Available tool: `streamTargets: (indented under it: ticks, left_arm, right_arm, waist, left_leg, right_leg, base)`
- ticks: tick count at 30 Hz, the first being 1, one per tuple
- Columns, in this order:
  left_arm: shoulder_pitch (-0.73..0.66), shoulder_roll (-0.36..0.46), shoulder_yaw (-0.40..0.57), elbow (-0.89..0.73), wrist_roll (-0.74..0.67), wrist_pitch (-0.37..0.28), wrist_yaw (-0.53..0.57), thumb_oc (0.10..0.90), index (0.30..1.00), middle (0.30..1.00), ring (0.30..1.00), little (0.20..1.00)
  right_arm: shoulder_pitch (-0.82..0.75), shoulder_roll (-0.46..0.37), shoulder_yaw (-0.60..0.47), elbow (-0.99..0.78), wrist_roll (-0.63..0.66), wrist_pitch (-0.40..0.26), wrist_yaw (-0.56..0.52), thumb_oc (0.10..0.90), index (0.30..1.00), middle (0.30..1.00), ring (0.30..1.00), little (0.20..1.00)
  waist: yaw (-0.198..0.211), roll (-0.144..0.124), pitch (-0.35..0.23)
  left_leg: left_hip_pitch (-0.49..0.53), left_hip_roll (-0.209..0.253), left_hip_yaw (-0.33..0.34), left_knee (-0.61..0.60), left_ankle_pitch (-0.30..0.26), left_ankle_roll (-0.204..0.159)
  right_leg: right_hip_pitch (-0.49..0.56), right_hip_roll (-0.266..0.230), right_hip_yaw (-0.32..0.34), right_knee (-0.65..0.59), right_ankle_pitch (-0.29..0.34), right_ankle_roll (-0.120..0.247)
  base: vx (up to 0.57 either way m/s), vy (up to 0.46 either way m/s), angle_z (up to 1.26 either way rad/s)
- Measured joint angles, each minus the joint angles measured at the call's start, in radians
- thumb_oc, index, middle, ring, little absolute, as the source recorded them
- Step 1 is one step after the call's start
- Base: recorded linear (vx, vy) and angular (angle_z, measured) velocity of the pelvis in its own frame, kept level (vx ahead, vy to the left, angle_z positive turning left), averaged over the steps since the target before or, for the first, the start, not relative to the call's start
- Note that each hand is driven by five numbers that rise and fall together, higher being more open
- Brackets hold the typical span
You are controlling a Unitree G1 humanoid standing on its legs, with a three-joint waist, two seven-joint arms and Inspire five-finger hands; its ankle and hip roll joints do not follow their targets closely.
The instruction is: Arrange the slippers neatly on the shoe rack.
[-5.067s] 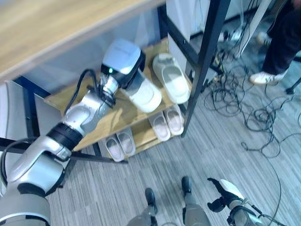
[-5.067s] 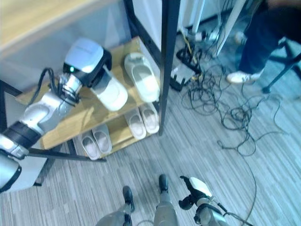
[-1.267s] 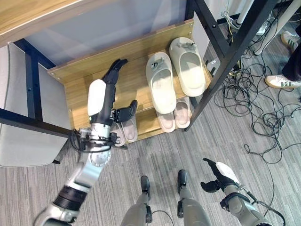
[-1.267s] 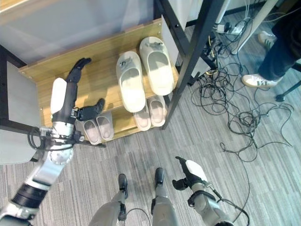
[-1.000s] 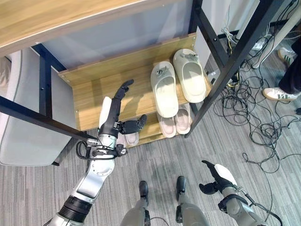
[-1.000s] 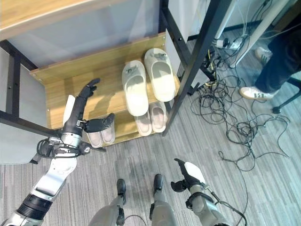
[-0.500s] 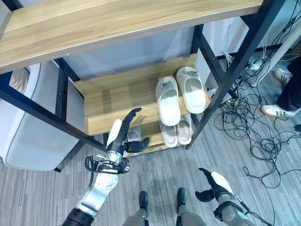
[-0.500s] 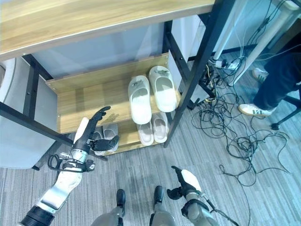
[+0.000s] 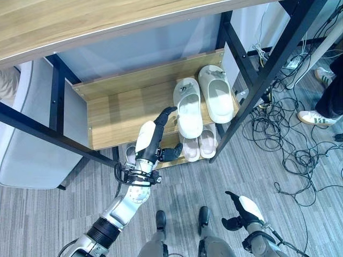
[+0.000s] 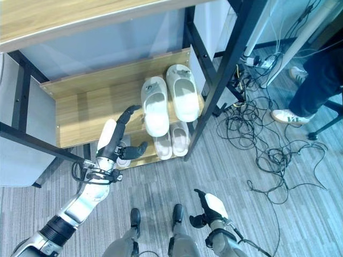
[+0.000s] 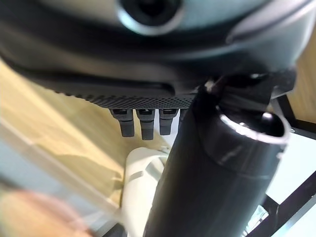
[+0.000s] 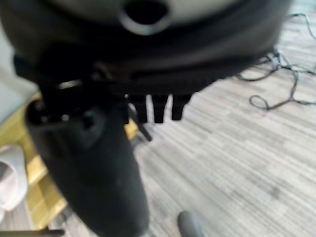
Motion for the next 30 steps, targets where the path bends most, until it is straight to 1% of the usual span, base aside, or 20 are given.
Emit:
streamTargets:
  ticks: [4, 6, 11, 14, 16, 23, 26, 30]
  left_arm:
    - [-0.001, -0.007, 0.000, 0.001, 0.000, 0.000, 0.017, 0.800, 0.900, 0.900, 0.900, 0.900]
    - [-0.004, -0.007, 0.000, 0.005, 0.000, 0.000, 0.023, 0.800, 0.900, 0.900, 0.900, 0.900]
    - [-0.035, -0.015, -0.004, 0.063, 0.002, 0.014, 0.027, 0.800, 0.900, 0.900, 0.900, 0.900]
    - [-0.050, -0.015, -0.005, 0.077, 0.008, 0.022, 0.036, 0.800, 0.900, 0.900, 0.900, 0.900]
    - [-0.066, -0.015, -0.004, 0.077, 0.019, 0.023, 0.045, 0.800, 0.900, 0.900, 0.900, 0.900]
    - [-0.082, -0.026, -0.006, 0.080, 0.018, 0.026, 0.045, 0.800, 0.900, 0.900, 0.900, 0.900]
    - [-0.101, -0.027, -0.009, 0.081, 0.018, 0.038, 0.045, 0.800, 0.900, 0.900, 0.900, 0.900]
    - [-0.126, -0.027, -0.009, 0.081, 0.018, 0.041, 0.046, 0.800, 0.900, 0.900, 0.900, 0.900]
  right_arm:
    - [-0.004, -0.003, 0.000, -0.001, 0.000, -0.002, 0.000, 0.800, 0.900, 0.900, 0.900, 0.900]
    - [-0.010, -0.009, 0.001, -0.005, 0.000, -0.003, -0.002, 0.800, 0.900, 0.900, 0.900, 0.900]
    - [-0.018, -0.027, 0.002, -0.010, 0.000, -0.008, -0.005, 0.800, 0.900, 0.900, 0.900, 0.900]
    - [-0.037, -0.028, 0.001, -0.010, 0.000, -0.008, -0.017, 0.800, 0.900, 0.900, 0.900, 0.900]
    - [-0.045, -0.030, 0.008, -0.010, 0.000, -0.008, -0.018, 0.800, 0.900, 0.900, 0.900, 0.900]
    - [-0.058, -0.033, 0.021, -0.038, 0.000, -0.014, -0.022, 0.800, 0.900, 0.900, 0.900, 0.900]
    - [-0.065, -0.033, 0.021, -0.037, 0.000, -0.014, -0.023, 0.800, 0.900, 0.900, 0.900, 0.900]
    - [-0.067, -0.033, 0.021, -0.038, 0.000, -0.015, -0.023, 0.800, 0.900, 0.900, 0.900, 0.900]
  waist:
    - [0.000, -0.004, 0.003]
    - [0.000, -0.010, 0.011]
    - [0.000, -0.020, 0.031]
    - [-0.001, -0.027, 0.074]
    - [0.000, -0.028, 0.083]
    - [-0.003, -0.035, 0.087]
    - [-0.004, -0.039, 0.090]
    - [-0.013, -0.041, 0.091]
  left_leg:
    - [-0.003, 0.001, 0.005, 0.000, -0.001, -0.001]
    - [-0.009, 0.002, 0.006, 0.000, -0.001, -0.001]
    - [-0.026, 0.002, 0.012, 0.000, 0.000, -0.001]
    - [-0.026, 0.002, 0.021, 0.000, 0.000, -0.001]
    - [-0.026, 0.003, 0.023, 0.000, 0.000, -0.001]
    - [-0.026, 0.003, 0.030, 0.000, 0.000, -0.001]
    - [-0.026, 0.003, 0.030, 0.000, 0.000, -0.001]
    - [-0.026, 0.002, 0.031, 0.000, 0.000, -0.001]
  right_leg:
    - [-0.006, 0.001, 0.008, 0.000, 0.000, 0.000]
    - [-0.014, 0.003, 0.012, 0.000, 0.000, -0.001]
    - [-0.036, 0.006, 0.019, 0.000, 0.001, -0.001]
    - [-0.037, 0.004, 0.021, 0.000, 0.004, -0.005]
    - [-0.038, 0.004, 0.022, 0.000, 0.004, -0.005]
    - [-0.038, 0.004, 0.023, 0.000, 0.004, -0.004]
    - [-0.038, 0.004, 0.023, 0.000, 0.004, -0.004]
    - [-0.038, 0.003, 0.024, 0.000, 0.004, -0.004]
  base:
    - [-0.01, -0.006, -0.04]
    - [-0.04, -0.017, -0.05]
    - [-0.03, -0.015, -0.04]
    - [-0.01, -0.012, -0.03]
    - [0.00, 0.000, 0.00]
    - [0.00, 0.000, 0.00]
    - [0.00, 0.000, 0.00]
    - [0.00, 0.000, 0.00]
